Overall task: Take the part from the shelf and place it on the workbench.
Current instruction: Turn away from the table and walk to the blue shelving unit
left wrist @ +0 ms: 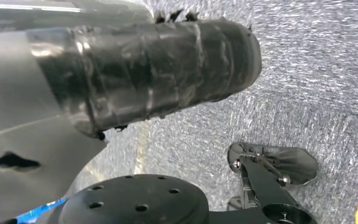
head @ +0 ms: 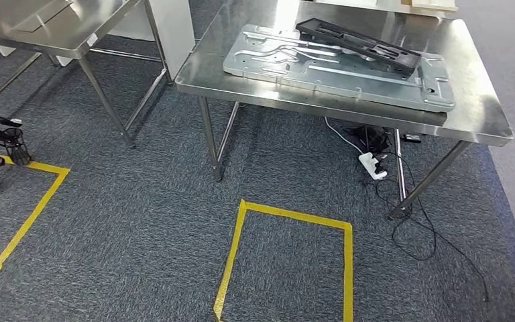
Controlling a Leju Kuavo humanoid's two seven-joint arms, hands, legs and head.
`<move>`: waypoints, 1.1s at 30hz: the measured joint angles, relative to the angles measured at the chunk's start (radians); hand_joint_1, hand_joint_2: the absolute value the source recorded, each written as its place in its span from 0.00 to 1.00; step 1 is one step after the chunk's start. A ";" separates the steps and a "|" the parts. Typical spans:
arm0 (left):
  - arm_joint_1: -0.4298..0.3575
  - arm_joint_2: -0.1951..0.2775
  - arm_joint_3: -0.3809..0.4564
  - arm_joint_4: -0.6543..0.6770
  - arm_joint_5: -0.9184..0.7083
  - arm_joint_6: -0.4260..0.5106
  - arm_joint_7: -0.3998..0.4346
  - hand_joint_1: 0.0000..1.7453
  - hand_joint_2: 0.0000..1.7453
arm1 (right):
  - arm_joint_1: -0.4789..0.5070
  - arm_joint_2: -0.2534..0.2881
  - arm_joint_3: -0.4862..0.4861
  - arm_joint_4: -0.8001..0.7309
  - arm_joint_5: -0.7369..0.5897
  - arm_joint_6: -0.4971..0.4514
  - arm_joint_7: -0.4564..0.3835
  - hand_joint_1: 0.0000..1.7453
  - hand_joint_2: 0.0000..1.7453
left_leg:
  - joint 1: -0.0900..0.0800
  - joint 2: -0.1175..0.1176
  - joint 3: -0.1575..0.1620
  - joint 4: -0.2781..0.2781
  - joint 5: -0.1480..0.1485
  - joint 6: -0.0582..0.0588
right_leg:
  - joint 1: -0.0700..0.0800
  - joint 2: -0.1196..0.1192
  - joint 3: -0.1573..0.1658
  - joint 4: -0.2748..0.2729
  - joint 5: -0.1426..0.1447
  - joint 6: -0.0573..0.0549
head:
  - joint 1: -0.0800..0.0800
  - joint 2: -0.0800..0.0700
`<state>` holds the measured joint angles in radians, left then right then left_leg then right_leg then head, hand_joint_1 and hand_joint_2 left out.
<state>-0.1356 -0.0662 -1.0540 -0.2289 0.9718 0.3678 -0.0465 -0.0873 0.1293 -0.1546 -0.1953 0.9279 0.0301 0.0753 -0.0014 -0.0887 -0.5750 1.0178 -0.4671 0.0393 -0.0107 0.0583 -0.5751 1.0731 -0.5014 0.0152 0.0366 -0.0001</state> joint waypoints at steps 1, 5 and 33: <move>-0.003 -0.003 0.000 0.000 0.002 -0.001 0.002 0.00 0.00 | -0.001 0.000 0.006 0.000 0.002 0.003 0.003 0.00 0.00 | 0.001 -0.011 -0.005 0.003 0.001 -0.004 | 0.000 0.019 0.016 -0.038 0.009 -0.003 | 0.000 0.000; -0.010 -0.011 0.001 0.000 0.024 -0.009 0.004 0.00 0.00 | -0.006 0.000 0.035 0.000 0.024 0.022 0.009 0.00 0.00 | 0.003 -0.032 -0.021 0.008 0.003 -0.029 | -0.003 -0.007 0.031 -0.067 0.015 -0.016 | -0.002 0.000; -0.013 -0.039 0.059 0.000 0.062 -0.034 -0.010 0.00 0.00 | -0.013 -0.044 0.162 -0.003 -0.064 0.065 -0.017 0.00 0.00 | 0.006 -0.022 -0.018 0.005 0.012 -0.017 | -0.009 0.017 0.023 -0.044 0.002 0.006 | -0.001 0.000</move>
<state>-0.1490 -0.1056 -0.9954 -0.2289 1.0336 0.3334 -0.0567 -0.1002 0.0852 0.0076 -0.1987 0.8639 0.0948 0.0583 0.0042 -0.1103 -0.5933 1.0228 -0.4554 0.0227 -0.0194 0.0757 -0.5519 1.0295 -0.4990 0.0209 0.0359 -0.0001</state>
